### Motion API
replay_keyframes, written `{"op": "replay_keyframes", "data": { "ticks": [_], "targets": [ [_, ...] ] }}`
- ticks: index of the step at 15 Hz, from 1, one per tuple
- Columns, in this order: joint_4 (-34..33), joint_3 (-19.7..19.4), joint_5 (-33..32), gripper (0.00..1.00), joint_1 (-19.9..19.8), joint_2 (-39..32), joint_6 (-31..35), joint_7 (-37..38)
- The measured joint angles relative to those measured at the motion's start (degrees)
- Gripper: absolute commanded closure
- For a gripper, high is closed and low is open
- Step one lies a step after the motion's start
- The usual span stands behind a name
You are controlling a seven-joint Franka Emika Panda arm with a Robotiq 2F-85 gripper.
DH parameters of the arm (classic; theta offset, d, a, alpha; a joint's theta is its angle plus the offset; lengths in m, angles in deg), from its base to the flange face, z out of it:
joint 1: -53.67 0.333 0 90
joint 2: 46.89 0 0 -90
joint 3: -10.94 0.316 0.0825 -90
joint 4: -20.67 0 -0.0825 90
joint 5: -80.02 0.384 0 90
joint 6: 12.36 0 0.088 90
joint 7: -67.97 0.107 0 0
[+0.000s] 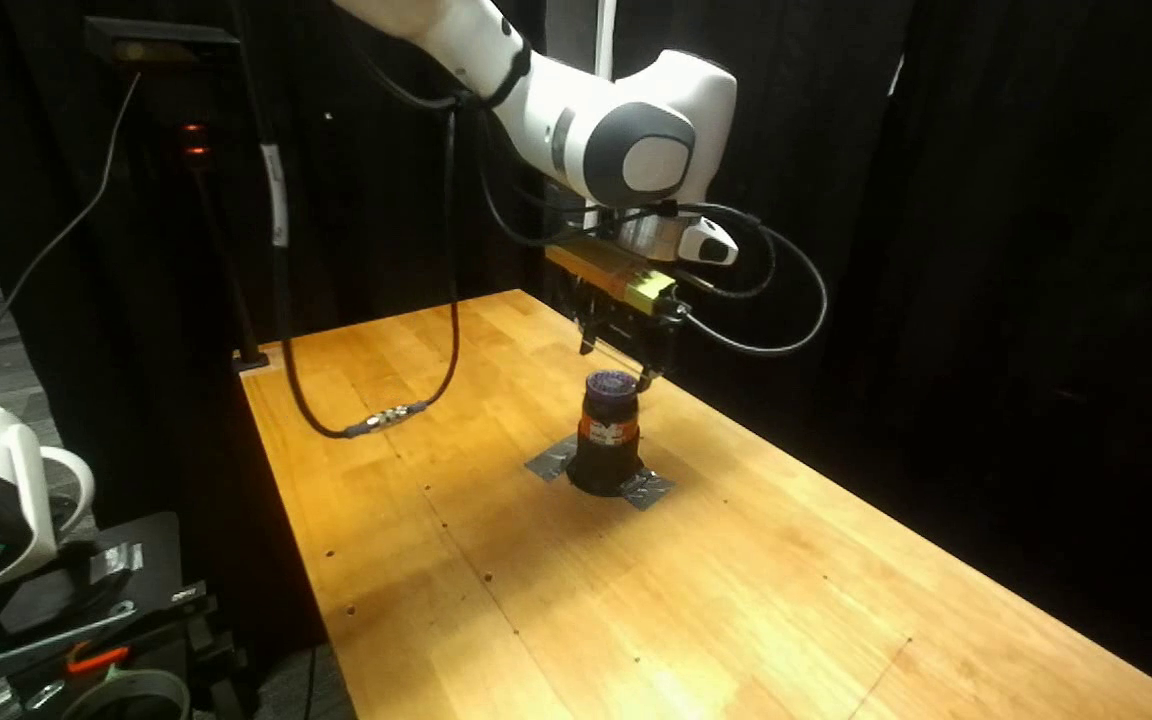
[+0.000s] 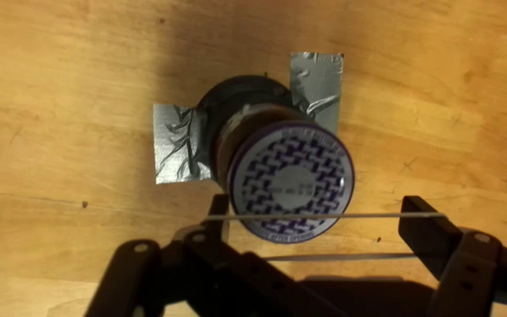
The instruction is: Put the elastic around the bottle
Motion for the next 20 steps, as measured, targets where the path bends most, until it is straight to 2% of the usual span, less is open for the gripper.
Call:
{"op": "replay_keyframes", "data": {
  "ticks": [5, 9, 13, 17, 20],
  "targets": [
    [-14.05, -0.02, -6.11, 0.00, 0.33, -9.92, -5.60, 1.99],
    [-23.96, 0.10, -6.99, 0.00, 0.81, -15.92, -18.22, 2.00],
    [-31.04, 0.42, -7.03, 0.00, 1.42, -19.93, -30.00, 1.16],
    [-32.19, 0.42, -8.41, 0.00, 1.95, -20.69, -35.22, -0.43],
    [-27.45, 0.41, -9.21, 0.00, 2.13, -18.41, -35.01, -2.85]
  ]
}}
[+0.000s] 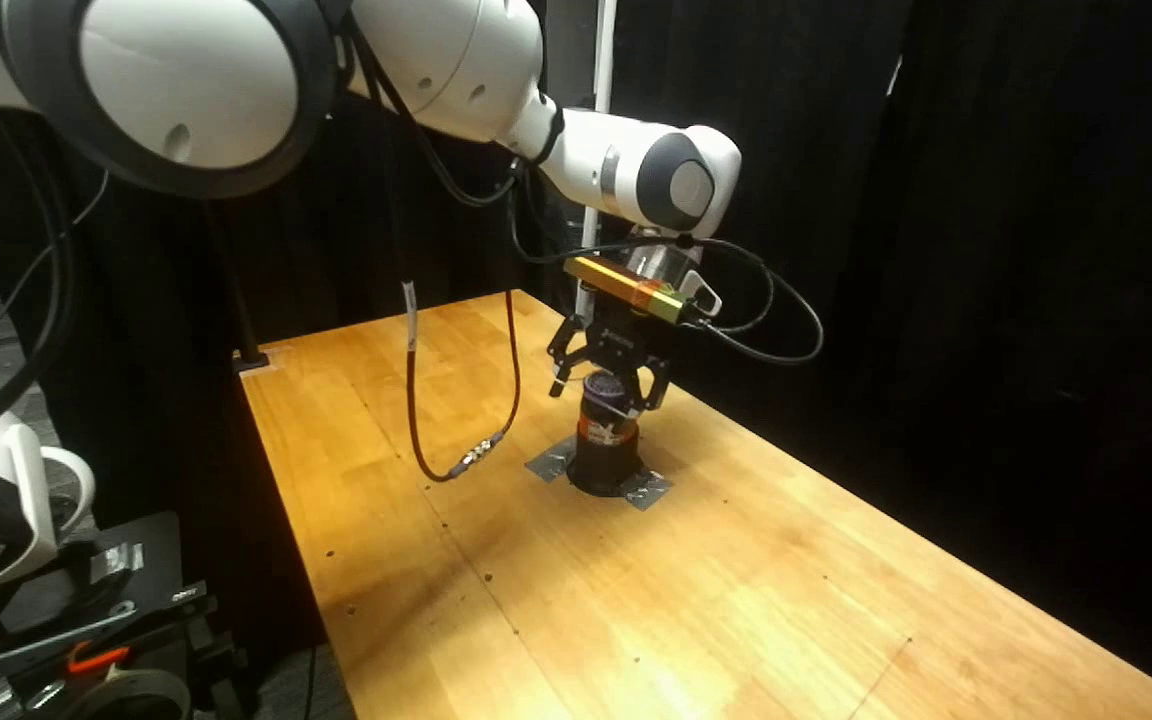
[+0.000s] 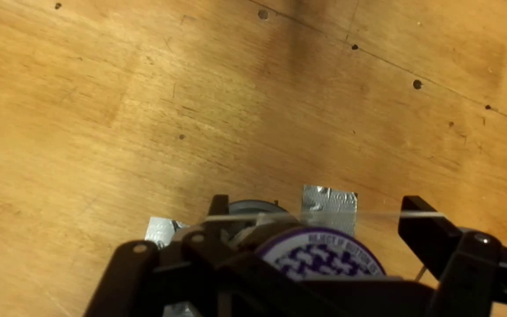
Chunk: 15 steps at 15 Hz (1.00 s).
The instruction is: Put the elastic around the bottle
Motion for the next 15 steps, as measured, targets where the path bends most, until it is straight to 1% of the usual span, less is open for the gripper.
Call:
{"op": "replay_keyframes", "data": {
  "ticks": [2, 5, 9, 15],
  "targets": [
    [4.92, 0.00, -0.46, 0.00, 0.01, 2.77, 2.05, -0.61],
    [12.20, 0.21, -1.81, 0.00, 0.23, 7.13, 7.42, -0.55],
    [22.26, 0.45, -3.16, 0.00, 0.62, 13.31, 17.97, 0.63],
    [38.30, 0.59, -4.33, 0.00, 0.88, 22.52, 33.53, 4.52]
  ]
}}
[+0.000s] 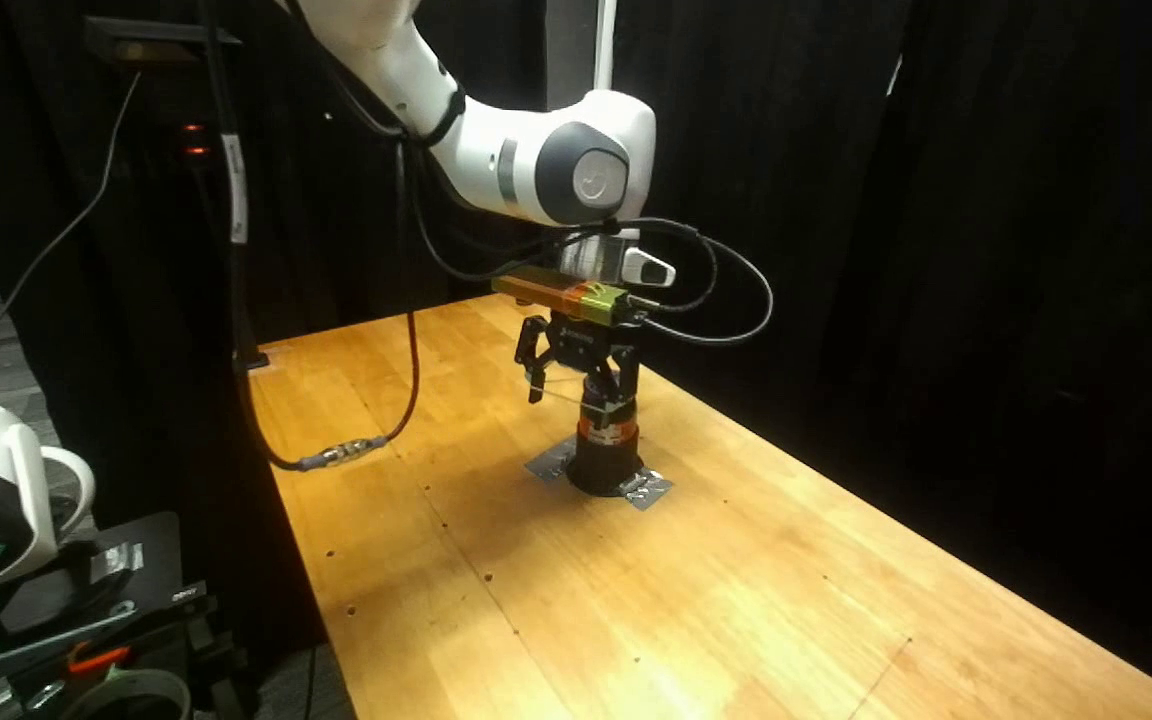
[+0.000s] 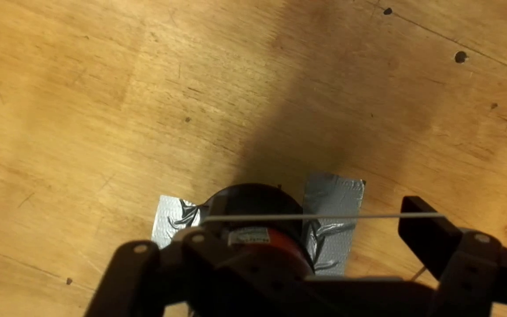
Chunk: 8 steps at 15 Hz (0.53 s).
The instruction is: Put the elastic around the bottle
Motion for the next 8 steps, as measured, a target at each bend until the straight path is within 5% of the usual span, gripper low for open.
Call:
{"op": "replay_keyframes", "data": {
  "ticks": [1, 8],
  "targets": [
    [2.71, 0.00, -0.03, 0.25, 0.03, 1.59, 2.21, 0.81],
    [22.48, -0.39, -5.83, 0.73, 0.18, 12.56, 25.59, 8.56]
  ]
}}
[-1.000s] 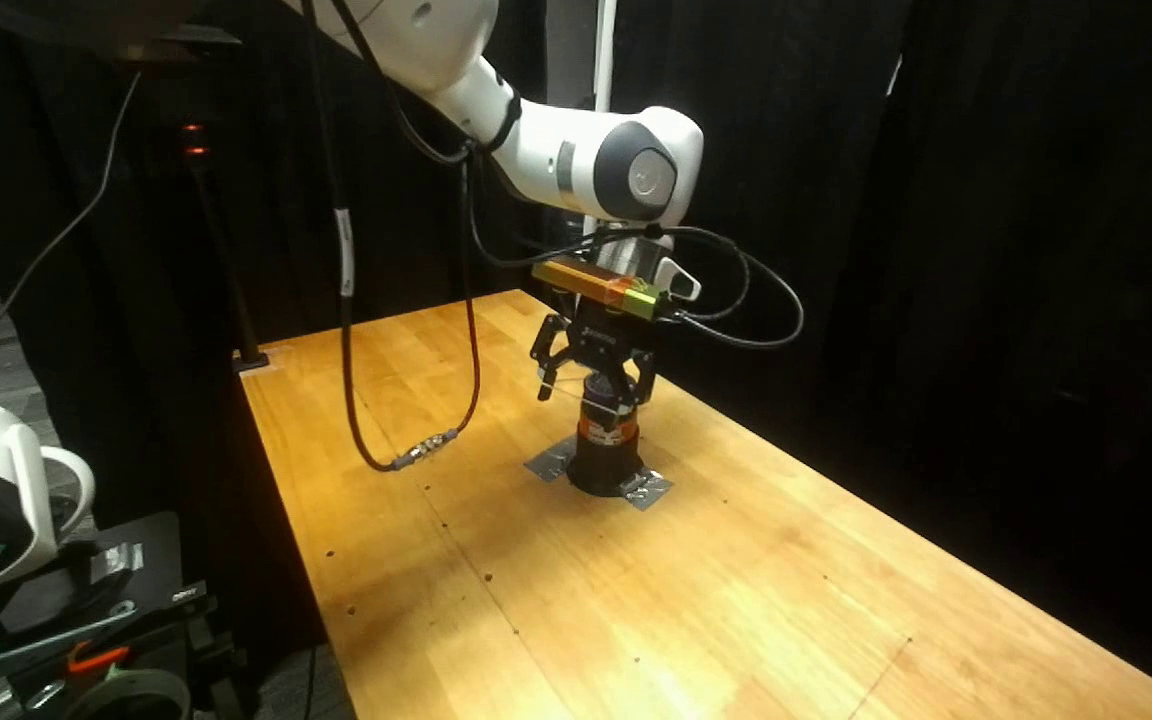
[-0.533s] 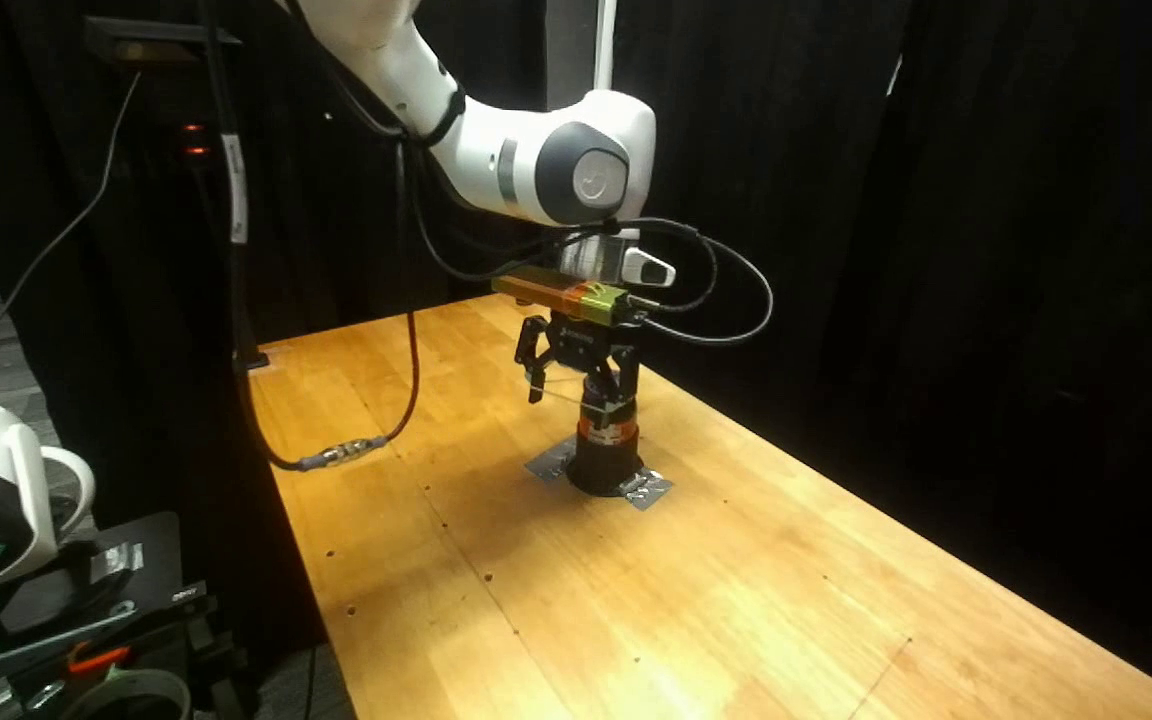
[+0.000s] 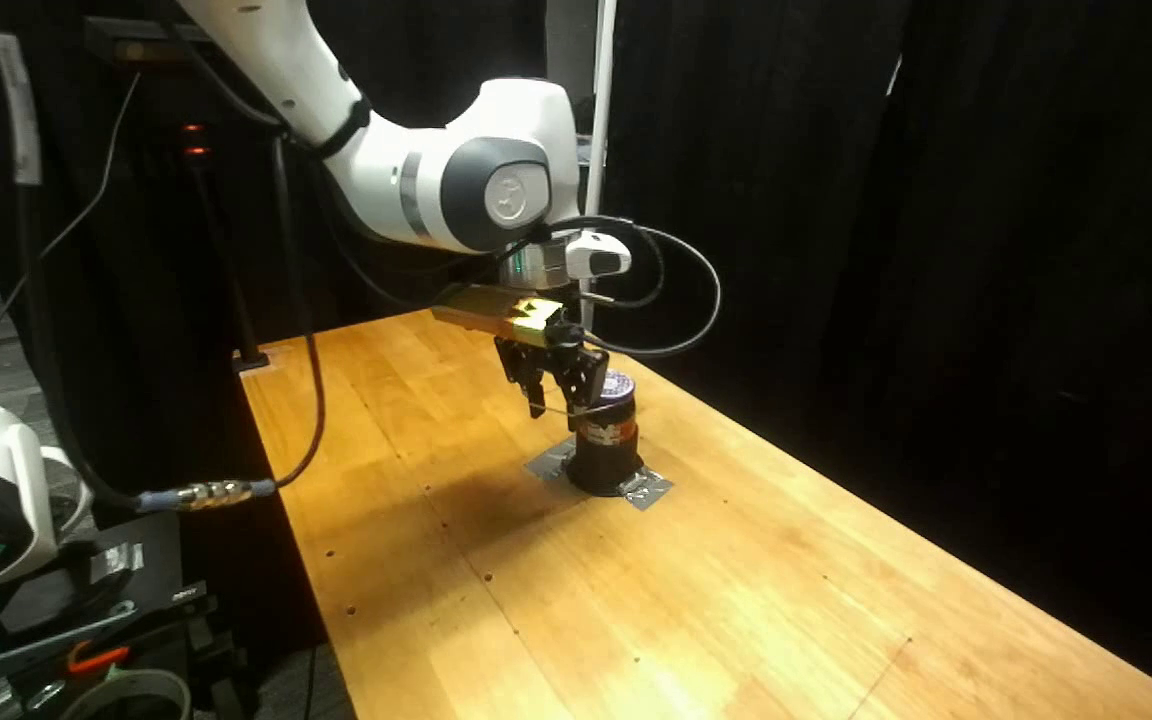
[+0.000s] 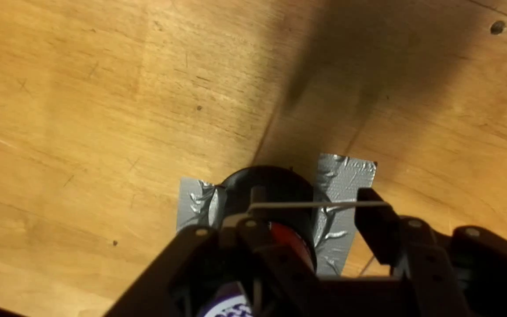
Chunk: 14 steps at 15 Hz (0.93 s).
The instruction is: Put the elastic around the bottle
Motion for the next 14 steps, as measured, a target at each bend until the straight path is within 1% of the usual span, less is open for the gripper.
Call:
{"op": "replay_keyframes", "data": {
  "ticks": [2, 4, 5, 6, 8, 9, 10, 11, 12, 13, 14],
  "targets": [
    [6.20, -1.05, -4.27, 0.86, 0.47, 2.67, 9.70, 3.89],
    [12.63, -3.59, -10.52, 0.90, 1.78, 5.14, 19.13, 9.26],
    [15.90, -5.58, -14.99, 0.91, 2.80, 6.39, 23.48, 12.98],
    [19.09, -8.40, -20.11, 0.90, 4.29, 7.66, 27.76, 17.02],
    [24.14, -16.99, -30.59, 0.88, 9.26, 10.53, 34.87, 24.16],
    [25.35, -21.67, -35.76, 0.85, 11.87, 12.10, 37.20, 27.19],
    [25.69, -26.18, -40.84, 0.87, 14.26, 13.64, 38.77, 30.16],
    [25.52, -29.84, -45.72, 0.85, 15.99, 15.15, 39.78, 33.21],
    [25.14, -32.44, -50.59, 0.86, 16.90, 16.56, 40.49, 36.24],
    [24.75, -34.03, -55.49, 0.85, 17.15, 17.95, 40.90, 39.51],
    [24.54, -34.81, -60.03, 0.87, 17.10, 19.33, 40.95, 42.77]
  ]
}}
